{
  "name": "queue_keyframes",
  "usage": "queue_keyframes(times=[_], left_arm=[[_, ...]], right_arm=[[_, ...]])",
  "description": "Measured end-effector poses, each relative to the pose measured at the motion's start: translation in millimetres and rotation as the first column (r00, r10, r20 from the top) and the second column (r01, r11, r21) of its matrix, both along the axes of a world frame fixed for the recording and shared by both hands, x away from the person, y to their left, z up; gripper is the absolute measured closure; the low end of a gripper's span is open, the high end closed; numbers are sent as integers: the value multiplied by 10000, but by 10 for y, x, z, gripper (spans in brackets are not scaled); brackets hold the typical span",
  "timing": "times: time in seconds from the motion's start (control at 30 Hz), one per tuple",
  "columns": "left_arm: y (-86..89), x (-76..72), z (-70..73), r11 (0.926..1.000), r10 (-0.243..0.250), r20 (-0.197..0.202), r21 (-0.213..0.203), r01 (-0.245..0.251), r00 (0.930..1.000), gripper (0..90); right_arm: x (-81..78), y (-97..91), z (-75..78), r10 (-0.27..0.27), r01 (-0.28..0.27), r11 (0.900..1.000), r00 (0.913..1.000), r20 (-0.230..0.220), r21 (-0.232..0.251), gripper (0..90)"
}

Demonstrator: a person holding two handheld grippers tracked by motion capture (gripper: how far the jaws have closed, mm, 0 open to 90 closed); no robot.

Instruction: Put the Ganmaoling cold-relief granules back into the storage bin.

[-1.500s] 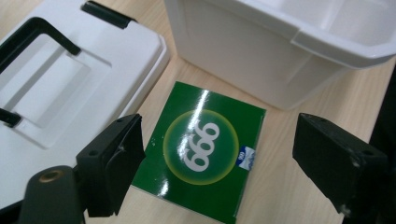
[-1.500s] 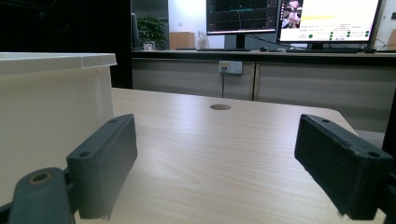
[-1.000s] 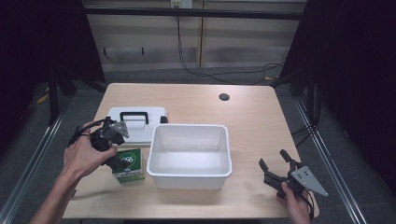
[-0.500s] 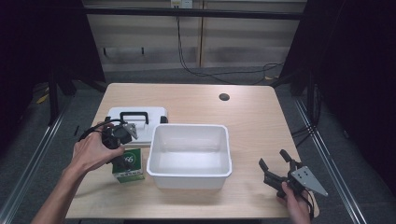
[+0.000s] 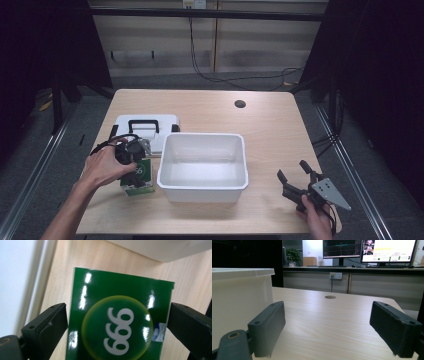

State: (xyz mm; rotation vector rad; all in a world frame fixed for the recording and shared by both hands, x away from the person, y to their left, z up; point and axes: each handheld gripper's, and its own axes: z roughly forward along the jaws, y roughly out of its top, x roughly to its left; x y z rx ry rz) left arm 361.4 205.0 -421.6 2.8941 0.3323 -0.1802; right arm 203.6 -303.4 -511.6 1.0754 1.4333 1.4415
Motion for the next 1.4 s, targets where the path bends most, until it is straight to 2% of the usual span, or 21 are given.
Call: queue_keyframes(times=[0.03,0.07,0.3,0.33,0.5,0.8,0.97,1.0,1.17,1.4], left_arm=[[-1,-1,7,10000,-18,270,39,17,9996,78],[-1,-1,7,10000,-18,270,39,17,9996,113],[-29,-8,-2,9996,-143,282,263,136,9995,111],[-34,-19,-5,9993,-217,441,328,202,9988,113],[-75,-38,-7,9971,-402,561,667,364,9976,122],[-77,-24,16,9964,-448,522,739,409,9976,148],[-62,-20,33,9968,-373,447,719,340,9983,152],[-58,-25,35,9974,-295,532,666,260,9981,152],[-59,-36,86,9966,-257,560,800,212,9981,156],[-80,-30,161,9921,-305,445,1233,248,9985,158]], right_arm=[[0,0,0,3,-3,10000,10000,-2,10,124],[0,0,0,3,-3,10000,10000,-2,10,124],[-1,1,0,1,-1,10000,10000,-2,18,124],[0,-1,-1,-5,5,10000,10000,-2,-6,124],[0,1,-1,-2,2,10000,10000,13,11,124],[1,-1,-1,-2,2,10000,10000,11,1,124],[-1,-2,0,-15,15,10000,10000,-20,-9,124],[-1,-2,0,-12,12,10000,10000,-21,-9,124],[0,-2,0,-13,13,10000,10000,-19,-14,124],[-1,-2,0,-9,9,10000,10000,-17,-5,124]])
